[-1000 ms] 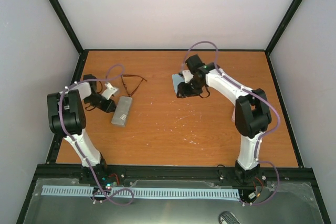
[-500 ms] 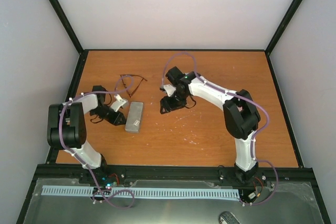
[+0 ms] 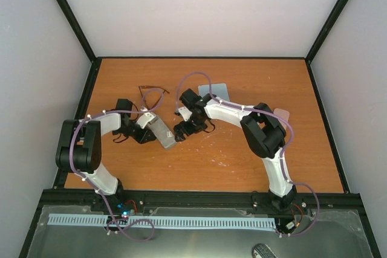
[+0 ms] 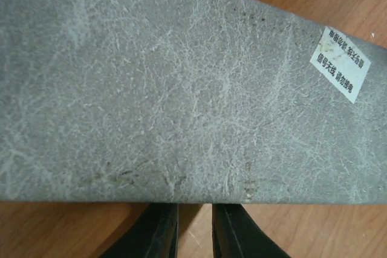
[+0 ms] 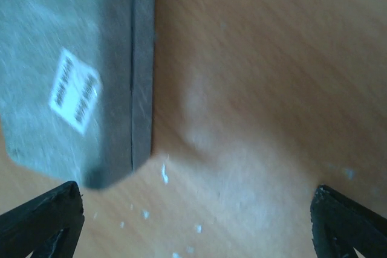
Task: Organize the sunglasses
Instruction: Adjust the sunglasses case at the center of the board, then pick up the sunglasses case from the center of the board, then open the sunglasses case at the center of the board.
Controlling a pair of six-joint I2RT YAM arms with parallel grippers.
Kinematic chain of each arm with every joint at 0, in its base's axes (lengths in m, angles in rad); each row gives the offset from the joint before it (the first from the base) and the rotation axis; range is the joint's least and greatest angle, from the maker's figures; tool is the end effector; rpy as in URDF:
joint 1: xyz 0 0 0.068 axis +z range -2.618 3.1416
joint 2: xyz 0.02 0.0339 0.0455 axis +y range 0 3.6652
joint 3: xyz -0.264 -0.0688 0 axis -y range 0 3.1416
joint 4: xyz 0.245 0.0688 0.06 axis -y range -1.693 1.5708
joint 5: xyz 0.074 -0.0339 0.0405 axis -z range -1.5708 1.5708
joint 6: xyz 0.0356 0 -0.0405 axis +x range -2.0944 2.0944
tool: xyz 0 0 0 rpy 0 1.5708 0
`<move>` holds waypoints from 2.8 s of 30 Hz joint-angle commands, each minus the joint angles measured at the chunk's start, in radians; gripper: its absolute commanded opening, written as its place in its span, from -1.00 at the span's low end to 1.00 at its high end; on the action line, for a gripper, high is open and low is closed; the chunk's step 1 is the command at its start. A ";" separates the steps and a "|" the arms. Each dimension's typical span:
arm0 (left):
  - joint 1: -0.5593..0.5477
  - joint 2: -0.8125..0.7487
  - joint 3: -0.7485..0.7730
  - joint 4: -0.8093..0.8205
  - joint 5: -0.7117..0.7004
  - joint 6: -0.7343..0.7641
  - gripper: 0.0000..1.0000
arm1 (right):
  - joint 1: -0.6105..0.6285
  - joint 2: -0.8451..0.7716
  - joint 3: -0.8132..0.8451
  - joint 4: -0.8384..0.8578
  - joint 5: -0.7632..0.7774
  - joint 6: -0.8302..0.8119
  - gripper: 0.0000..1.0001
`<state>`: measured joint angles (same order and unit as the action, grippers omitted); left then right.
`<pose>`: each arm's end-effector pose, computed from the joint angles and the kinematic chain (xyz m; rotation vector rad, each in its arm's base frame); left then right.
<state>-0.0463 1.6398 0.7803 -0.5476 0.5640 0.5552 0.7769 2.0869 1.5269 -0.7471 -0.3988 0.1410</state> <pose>0.2594 -0.0311 0.1278 0.8792 2.6136 -0.7160 0.2881 0.3026 0.1607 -1.0137 2.8230 0.7194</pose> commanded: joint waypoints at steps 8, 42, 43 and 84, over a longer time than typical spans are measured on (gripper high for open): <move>0.150 -0.193 -0.125 0.147 -0.117 -0.017 -0.63 | 0.094 0.044 0.140 0.100 0.242 -0.137 1.00; 0.335 -0.275 -0.145 0.262 -0.109 -0.016 -0.63 | 0.256 0.315 0.530 -0.167 0.447 -0.106 0.16; 0.335 -0.276 -0.137 0.256 -0.098 -0.016 -0.63 | 0.254 0.309 0.525 -0.164 0.439 -0.105 0.09; 0.117 -0.077 0.130 0.184 0.396 -0.128 0.17 | -0.084 -0.131 -0.150 0.596 -0.473 0.252 -0.36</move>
<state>0.0769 1.5658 0.8635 -0.3710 0.8951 0.4385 0.6849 1.9934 1.3727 -0.2043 -0.8505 0.3889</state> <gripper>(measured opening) 0.584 0.682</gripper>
